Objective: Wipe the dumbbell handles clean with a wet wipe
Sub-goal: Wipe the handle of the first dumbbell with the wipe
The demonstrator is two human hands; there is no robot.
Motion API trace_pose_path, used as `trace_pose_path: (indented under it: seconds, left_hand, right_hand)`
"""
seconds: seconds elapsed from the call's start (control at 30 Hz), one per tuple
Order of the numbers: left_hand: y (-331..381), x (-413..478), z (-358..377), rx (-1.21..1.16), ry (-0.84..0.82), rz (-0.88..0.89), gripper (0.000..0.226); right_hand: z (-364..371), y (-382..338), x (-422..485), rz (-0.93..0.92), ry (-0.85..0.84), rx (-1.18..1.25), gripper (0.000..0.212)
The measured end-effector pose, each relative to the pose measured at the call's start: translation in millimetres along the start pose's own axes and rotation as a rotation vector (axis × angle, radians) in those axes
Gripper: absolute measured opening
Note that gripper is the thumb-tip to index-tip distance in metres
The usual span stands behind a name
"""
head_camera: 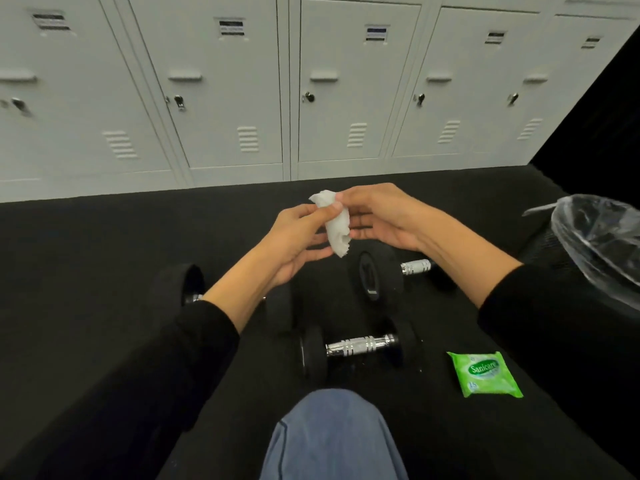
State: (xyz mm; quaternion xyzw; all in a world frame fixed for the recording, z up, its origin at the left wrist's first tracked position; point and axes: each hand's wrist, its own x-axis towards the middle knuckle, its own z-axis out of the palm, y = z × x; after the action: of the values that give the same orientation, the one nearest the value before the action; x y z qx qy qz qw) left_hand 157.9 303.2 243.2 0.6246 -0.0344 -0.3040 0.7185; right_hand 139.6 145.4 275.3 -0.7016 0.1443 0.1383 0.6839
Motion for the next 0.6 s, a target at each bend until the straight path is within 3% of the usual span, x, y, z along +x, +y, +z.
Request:
trace_pose_path:
  seconds: [0.1,0.2,0.3,0.37,0.47,0.6]
  left_hand:
    - [2.3,2.5,-13.9,-0.013,0.049,0.022,0.031]
    - [-0.4,9.3,-27.3,-0.011,0.179,0.018,0.032]
    - [-6.3,15.3,-41.6,-0.043,0.264,-0.017,0.031]
    - [-12.3,18.0,-53.7,-0.057,0.285,-0.050,0.031]
    - [-23.5,18.5,-76.2,-0.097,0.269,-0.092,0.043]
    - [-48.9,10.3,-111.8,-0.051,0.270,-0.143,0.050]
  right_hand:
    - [15.0,0.6,15.4,-0.072,0.095,-0.113,0.025]
    - [26.6,7.7,30.2,-0.255,0.280,-0.321,0.025]
    - [41.4,23.1,47.4,-0.331,0.133,-0.361,0.023]
    - [55.1,35.9,63.7,-0.347,-0.017,-0.438,0.034]
    - [78.2,55.3,83.5,-0.367,-0.105,-0.526,0.050]
    - [112.6,82.6,108.9,-0.416,-0.175,-0.539,0.037]
